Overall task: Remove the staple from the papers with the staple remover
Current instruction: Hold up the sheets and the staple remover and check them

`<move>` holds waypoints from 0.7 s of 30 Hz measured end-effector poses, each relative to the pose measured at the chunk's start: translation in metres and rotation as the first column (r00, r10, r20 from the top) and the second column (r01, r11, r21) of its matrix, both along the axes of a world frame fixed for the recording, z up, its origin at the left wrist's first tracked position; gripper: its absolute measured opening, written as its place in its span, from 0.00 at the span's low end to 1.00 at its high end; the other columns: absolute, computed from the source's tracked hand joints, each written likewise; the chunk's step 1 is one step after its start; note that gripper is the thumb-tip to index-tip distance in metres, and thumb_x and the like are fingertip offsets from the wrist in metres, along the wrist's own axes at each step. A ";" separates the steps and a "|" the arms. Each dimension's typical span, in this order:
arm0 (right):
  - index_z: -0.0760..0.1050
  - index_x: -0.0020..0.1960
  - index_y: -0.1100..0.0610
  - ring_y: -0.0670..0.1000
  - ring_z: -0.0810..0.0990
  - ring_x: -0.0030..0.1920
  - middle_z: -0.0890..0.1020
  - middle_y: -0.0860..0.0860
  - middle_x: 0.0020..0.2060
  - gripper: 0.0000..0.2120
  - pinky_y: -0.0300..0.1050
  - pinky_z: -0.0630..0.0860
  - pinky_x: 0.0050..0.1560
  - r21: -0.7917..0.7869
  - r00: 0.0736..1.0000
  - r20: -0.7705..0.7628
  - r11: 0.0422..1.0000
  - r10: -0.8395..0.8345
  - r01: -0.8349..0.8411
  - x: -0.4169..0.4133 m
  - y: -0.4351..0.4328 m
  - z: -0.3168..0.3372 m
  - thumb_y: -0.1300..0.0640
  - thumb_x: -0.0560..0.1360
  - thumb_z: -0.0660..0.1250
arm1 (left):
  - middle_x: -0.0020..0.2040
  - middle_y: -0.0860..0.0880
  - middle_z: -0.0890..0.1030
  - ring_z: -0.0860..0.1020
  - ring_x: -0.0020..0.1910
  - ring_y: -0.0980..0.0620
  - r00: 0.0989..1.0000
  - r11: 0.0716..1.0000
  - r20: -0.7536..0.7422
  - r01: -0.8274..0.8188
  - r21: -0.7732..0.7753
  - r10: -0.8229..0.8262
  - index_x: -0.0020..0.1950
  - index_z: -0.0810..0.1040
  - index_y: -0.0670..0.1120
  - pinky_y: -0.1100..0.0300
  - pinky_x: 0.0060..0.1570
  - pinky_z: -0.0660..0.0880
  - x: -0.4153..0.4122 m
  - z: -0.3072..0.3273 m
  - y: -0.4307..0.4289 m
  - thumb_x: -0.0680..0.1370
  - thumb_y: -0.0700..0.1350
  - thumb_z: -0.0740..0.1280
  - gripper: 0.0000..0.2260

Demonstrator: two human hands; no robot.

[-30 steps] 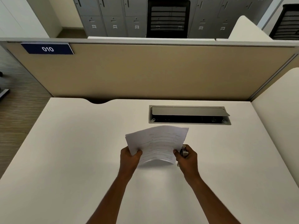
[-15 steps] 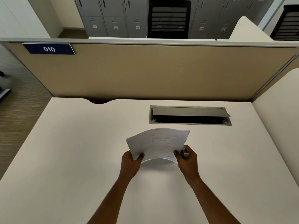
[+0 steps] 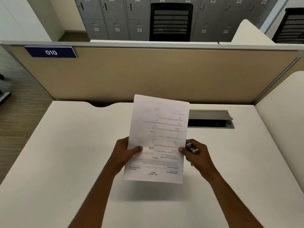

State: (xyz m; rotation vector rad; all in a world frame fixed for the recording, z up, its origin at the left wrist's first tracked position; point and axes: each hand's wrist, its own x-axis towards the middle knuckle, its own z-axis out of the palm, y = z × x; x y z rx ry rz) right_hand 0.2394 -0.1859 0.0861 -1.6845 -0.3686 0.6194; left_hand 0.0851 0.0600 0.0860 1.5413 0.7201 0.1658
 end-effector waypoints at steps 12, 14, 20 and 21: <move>0.79 0.55 0.66 0.44 0.80 0.29 0.85 0.58 0.42 0.07 0.33 0.73 0.28 0.201 0.995 -0.079 0.977 -0.053 0.068 -0.019 0.007 0.050 0.66 0.79 0.66 | 0.53 0.40 0.87 0.86 0.47 0.38 0.991 0.944 0.079 -0.079 -0.321 0.110 0.59 0.80 0.40 0.50 0.40 0.83 -0.007 0.034 -0.013 0.76 0.31 0.69 0.12; 0.80 0.55 0.65 0.46 0.81 0.33 0.86 0.57 0.44 0.07 0.34 0.73 0.30 0.194 0.995 -0.076 0.978 -0.060 0.074 -0.020 0.007 0.052 0.66 0.79 0.66 | 0.54 0.39 0.86 0.86 0.47 0.37 0.989 0.931 0.090 -0.078 -0.357 0.118 0.60 0.79 0.40 0.49 0.40 0.83 -0.009 0.033 -0.014 0.74 0.33 0.73 0.15; 0.81 0.53 0.61 0.52 0.85 0.44 0.86 0.56 0.46 0.06 0.42 0.78 0.37 0.165 0.997 -0.045 0.984 -0.065 0.072 -0.018 0.006 0.050 0.63 0.79 0.68 | 0.57 0.38 0.85 0.85 0.52 0.35 0.993 0.904 0.087 -0.040 -0.425 0.084 0.64 0.78 0.41 0.45 0.45 0.82 -0.014 0.034 -0.016 0.69 0.39 0.75 0.23; 0.81 0.53 0.60 0.52 0.85 0.44 0.86 0.56 0.47 0.06 0.43 0.79 0.38 0.162 0.997 -0.038 0.984 -0.064 0.069 -0.018 0.006 0.050 0.63 0.79 0.68 | 0.57 0.38 0.85 0.85 0.53 0.35 0.994 0.909 0.085 -0.027 -0.417 0.069 0.64 0.78 0.41 0.45 0.46 0.82 -0.014 0.036 -0.016 0.70 0.38 0.75 0.23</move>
